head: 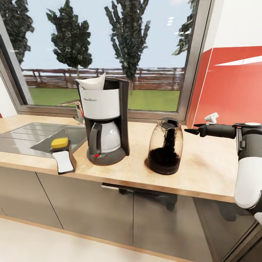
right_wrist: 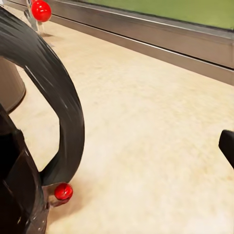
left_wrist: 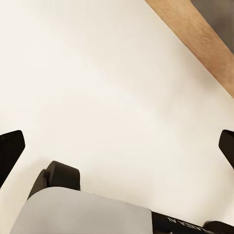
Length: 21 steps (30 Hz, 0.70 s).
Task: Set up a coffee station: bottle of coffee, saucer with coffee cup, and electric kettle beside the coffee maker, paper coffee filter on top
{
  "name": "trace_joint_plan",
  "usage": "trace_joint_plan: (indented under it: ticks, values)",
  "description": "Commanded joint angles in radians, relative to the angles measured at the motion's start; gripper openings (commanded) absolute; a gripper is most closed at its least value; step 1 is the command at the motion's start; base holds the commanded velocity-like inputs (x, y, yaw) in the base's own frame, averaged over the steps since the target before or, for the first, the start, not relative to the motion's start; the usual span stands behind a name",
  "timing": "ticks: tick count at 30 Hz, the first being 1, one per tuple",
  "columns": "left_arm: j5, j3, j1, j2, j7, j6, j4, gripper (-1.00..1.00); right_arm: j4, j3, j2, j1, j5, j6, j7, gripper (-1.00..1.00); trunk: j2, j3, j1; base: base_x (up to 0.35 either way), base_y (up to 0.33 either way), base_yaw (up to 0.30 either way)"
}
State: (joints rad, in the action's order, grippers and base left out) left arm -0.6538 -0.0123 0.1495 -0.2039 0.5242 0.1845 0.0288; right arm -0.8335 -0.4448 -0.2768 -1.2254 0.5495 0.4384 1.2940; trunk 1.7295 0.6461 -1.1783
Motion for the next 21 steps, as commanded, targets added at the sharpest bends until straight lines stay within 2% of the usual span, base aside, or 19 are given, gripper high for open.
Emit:
trace_joint_plan:
  ticks: [1,21]
  values:
    - [-0.001,-0.002,0.001,0.0,0.003,0.004,-0.002,1.0,-0.001,-0.003,0.001,-0.001,0.006,0.01,0.007,1.0,0.0,0.001,0.0,0.053,0.0,0.0]
    - [-0.001,-0.002,0.001,0.0,0.003,0.004,-0.001,1.0,-0.001,-0.003,-0.001,-0.001,0.006,0.01,0.007,1.0,0.0,0.001,0.0,0.023,0.015,0.0]
